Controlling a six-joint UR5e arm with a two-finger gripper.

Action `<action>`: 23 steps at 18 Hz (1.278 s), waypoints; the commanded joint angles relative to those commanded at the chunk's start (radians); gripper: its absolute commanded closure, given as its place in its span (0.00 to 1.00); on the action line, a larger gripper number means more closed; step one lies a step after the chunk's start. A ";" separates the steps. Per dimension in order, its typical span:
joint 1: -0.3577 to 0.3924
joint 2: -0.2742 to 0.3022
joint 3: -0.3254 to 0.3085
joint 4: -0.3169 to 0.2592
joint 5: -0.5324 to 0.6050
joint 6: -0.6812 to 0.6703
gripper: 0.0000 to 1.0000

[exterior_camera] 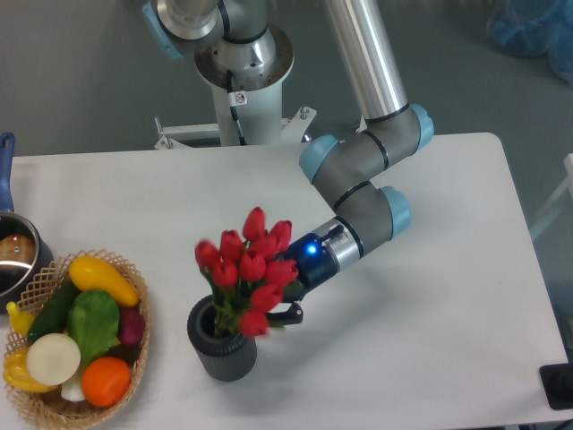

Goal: Insert the flowers into the vase
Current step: 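Open the gripper to release the tulips in the vase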

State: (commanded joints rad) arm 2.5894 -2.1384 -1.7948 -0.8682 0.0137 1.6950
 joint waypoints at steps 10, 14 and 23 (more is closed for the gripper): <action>-0.006 0.025 0.000 0.000 0.012 -0.003 0.32; -0.006 0.025 0.003 0.000 0.014 -0.003 0.13; -0.005 0.029 0.002 0.000 0.019 -0.003 0.06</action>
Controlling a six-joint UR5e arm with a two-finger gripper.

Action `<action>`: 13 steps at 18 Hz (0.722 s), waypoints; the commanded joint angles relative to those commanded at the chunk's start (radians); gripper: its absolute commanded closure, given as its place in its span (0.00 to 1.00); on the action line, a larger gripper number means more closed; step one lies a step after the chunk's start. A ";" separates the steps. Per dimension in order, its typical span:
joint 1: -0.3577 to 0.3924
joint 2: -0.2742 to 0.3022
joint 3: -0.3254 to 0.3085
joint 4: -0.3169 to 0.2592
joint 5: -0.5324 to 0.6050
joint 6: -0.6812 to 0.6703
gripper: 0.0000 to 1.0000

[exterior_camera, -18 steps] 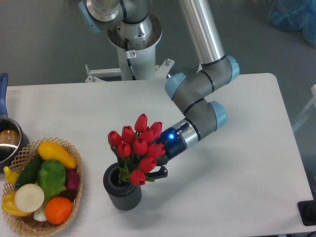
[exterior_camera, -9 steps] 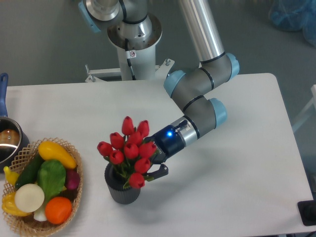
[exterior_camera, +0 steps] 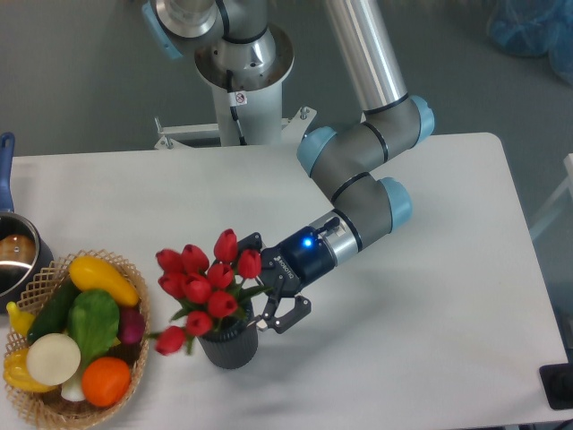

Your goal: Insert the flowers into the vase

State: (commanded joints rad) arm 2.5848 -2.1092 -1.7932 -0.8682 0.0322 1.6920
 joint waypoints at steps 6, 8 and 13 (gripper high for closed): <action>0.006 0.038 0.000 0.000 0.070 -0.061 0.05; 0.017 0.072 0.000 -0.002 0.119 -0.104 0.04; 0.063 0.135 0.000 -0.002 0.250 -0.172 0.00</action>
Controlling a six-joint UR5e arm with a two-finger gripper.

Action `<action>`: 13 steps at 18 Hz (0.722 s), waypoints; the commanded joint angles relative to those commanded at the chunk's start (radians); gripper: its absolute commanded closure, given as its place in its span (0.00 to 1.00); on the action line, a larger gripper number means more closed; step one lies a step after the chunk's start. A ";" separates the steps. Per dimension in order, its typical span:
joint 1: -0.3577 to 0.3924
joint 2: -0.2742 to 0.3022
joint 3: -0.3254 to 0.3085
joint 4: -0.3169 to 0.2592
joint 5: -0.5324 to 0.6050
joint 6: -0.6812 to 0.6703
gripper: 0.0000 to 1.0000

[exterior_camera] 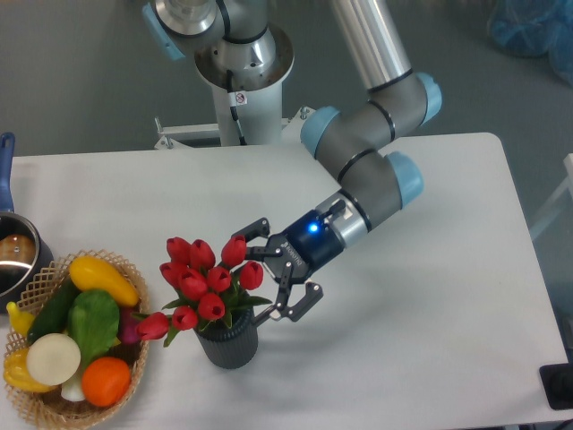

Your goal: Insert the flowers into the vase

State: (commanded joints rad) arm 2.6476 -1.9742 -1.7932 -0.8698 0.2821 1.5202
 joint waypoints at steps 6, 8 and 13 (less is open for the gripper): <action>0.058 0.054 0.002 -0.002 0.093 -0.012 0.00; 0.097 0.084 -0.003 -0.003 0.184 -0.037 0.00; 0.166 0.192 0.011 -0.003 0.288 -0.122 0.00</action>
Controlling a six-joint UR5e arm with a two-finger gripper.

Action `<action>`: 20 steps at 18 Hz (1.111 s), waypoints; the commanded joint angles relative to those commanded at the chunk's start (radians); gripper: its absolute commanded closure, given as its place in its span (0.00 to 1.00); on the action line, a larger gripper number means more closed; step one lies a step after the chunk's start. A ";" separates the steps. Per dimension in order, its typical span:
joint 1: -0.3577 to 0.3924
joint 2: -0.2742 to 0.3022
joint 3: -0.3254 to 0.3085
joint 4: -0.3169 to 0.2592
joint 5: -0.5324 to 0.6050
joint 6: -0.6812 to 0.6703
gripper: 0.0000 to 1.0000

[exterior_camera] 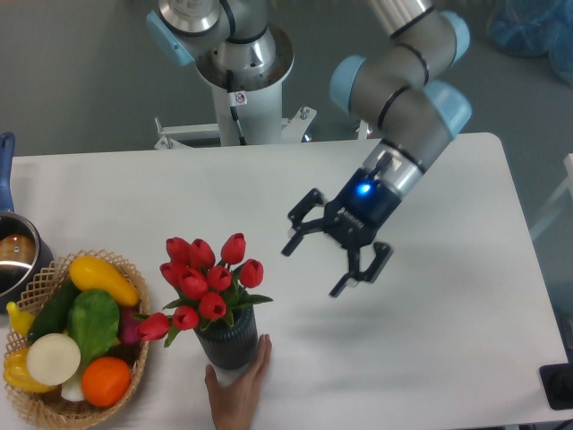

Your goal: Insert the flowers into the vase

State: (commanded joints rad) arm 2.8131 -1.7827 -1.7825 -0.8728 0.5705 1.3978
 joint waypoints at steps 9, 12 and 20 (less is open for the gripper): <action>0.048 0.230 0.017 -0.002 0.492 -0.043 0.00; 0.058 0.269 0.014 -0.017 0.529 0.002 0.00; 0.101 0.361 -0.023 -0.181 0.790 0.276 0.00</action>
State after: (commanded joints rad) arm 2.9144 -1.4221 -1.8054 -1.0538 1.3607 1.6736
